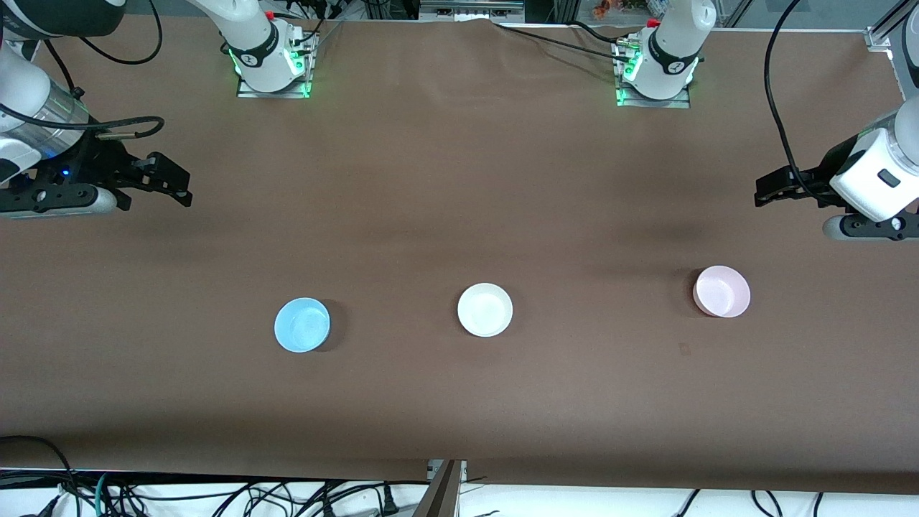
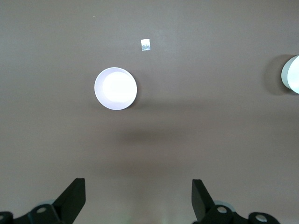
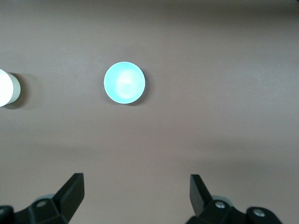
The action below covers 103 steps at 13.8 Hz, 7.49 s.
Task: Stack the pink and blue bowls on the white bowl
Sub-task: 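Move the left gripper from rest toward the pink bowl, then lower the left gripper and grasp the pink bowl rim, then carry the pink bowl with the left gripper over the white bowl, then lower the pink bowl into the white bowl and open the left gripper, then raise the left gripper away while the right gripper reaches the blue bowl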
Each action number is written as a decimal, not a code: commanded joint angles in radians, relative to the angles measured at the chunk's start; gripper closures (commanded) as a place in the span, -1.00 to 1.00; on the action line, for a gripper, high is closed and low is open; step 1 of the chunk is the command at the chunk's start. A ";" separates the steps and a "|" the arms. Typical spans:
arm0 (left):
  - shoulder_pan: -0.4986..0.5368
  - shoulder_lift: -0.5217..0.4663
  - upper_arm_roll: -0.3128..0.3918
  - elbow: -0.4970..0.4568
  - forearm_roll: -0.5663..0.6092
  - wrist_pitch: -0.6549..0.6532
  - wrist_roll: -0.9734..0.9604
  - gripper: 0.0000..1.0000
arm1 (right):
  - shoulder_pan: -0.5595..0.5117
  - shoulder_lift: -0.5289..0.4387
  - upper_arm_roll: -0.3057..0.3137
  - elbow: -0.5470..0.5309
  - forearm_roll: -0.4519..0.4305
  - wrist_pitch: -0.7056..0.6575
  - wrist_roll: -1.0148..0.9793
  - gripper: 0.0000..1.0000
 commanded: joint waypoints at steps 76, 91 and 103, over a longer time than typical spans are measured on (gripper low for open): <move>-0.332 0.633 -0.209 0.006 -0.006 0.901 -0.575 1.00 | -0.007 0.055 0.003 0.003 -0.071 0.090 -0.008 -0.99; -0.325 0.644 -0.186 0.003 0.013 0.901 -0.564 1.00 | -0.005 0.055 0.002 0.003 -0.072 0.090 -0.008 -0.99; -0.328 0.659 -0.186 0.007 0.000 0.930 -0.613 -0.47 | 0.006 0.092 0.006 0.009 -0.078 0.101 -0.005 -0.99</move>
